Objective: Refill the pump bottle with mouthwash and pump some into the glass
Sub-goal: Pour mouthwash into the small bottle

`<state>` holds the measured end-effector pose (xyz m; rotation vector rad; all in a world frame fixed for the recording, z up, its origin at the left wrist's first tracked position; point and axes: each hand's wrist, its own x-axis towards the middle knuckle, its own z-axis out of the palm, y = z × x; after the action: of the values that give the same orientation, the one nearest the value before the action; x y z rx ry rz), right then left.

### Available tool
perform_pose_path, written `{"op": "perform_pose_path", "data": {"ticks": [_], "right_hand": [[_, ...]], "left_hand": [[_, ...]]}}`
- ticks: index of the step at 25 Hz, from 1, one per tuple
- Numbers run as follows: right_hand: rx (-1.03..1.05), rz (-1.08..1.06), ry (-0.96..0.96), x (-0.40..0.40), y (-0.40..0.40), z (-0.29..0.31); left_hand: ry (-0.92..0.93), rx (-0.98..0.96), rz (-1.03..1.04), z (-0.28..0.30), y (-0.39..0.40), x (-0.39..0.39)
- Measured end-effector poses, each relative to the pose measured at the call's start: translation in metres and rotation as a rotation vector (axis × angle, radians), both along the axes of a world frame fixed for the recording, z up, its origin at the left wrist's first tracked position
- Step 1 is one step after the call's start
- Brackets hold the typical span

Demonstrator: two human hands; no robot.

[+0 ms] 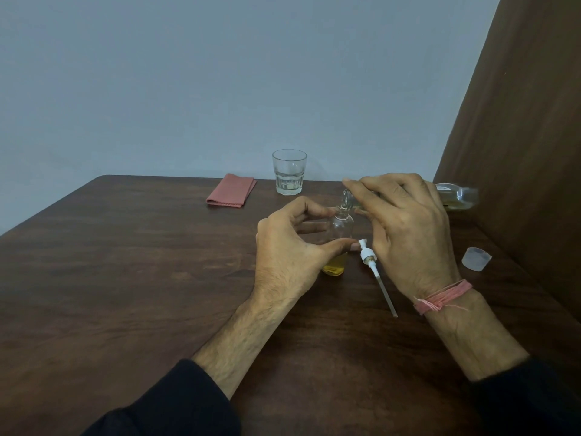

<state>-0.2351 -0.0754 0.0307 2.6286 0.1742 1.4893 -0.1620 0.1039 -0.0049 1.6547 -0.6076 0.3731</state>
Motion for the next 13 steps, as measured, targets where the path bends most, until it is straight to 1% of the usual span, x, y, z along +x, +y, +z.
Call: {"op": "perform_pose_path", "data": {"ticks": [13], "right_hand": [[0.004, 0.003, 0.000, -0.0002, -0.0002, 0.0001]], "left_hand": [[0.013, -0.010, -0.007, -0.0013, -0.0010, 0.0007]]}}
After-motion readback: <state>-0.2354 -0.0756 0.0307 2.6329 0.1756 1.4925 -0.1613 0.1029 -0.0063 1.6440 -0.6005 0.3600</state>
